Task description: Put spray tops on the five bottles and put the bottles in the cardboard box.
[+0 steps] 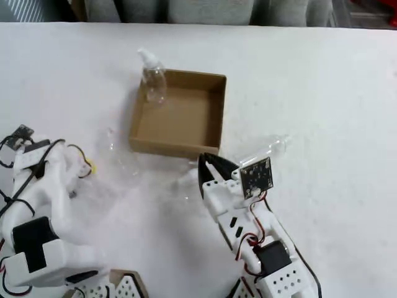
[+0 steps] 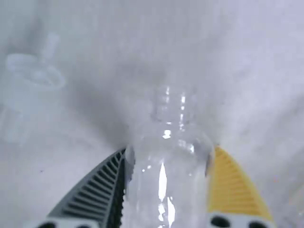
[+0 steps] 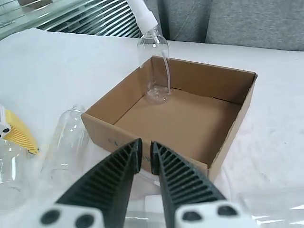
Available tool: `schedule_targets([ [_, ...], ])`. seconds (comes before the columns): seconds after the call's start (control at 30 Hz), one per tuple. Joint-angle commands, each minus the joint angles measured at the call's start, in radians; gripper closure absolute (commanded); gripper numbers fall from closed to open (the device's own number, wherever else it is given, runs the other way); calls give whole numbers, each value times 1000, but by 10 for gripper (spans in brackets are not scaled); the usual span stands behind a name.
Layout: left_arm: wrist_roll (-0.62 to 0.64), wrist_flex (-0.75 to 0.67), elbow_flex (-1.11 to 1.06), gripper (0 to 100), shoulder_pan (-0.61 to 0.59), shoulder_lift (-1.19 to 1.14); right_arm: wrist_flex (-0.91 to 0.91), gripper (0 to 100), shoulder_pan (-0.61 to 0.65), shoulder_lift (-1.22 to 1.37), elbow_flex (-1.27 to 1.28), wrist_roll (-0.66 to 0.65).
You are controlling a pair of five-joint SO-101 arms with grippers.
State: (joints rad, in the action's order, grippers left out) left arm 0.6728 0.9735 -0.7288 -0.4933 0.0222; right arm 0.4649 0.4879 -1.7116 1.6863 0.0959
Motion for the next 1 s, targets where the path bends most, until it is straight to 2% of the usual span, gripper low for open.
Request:
schedule_targets([
  [0.0,-5,-9,52,967,-47,12,4,983,4,-8,8,-3],
  [0.07,-46,17,77,937,-50,12,4,983,4,-7,8,-3],
  [0.3,-258,196,290,936,-61,5,4,982,4,-4,8,-3],
  [0.57,-842,224,342,932,19,-88,4,982,2,-4,8,-3],
  [0.6,-885,222,347,932,36,-117,4,982,2,-4,8,-3],
  [0.77,-833,233,440,918,54,-291,4,982,2,-2,8,-3],
  [0.97,-832,374,566,748,53,-371,4,982,2,-2,8,-3],
])
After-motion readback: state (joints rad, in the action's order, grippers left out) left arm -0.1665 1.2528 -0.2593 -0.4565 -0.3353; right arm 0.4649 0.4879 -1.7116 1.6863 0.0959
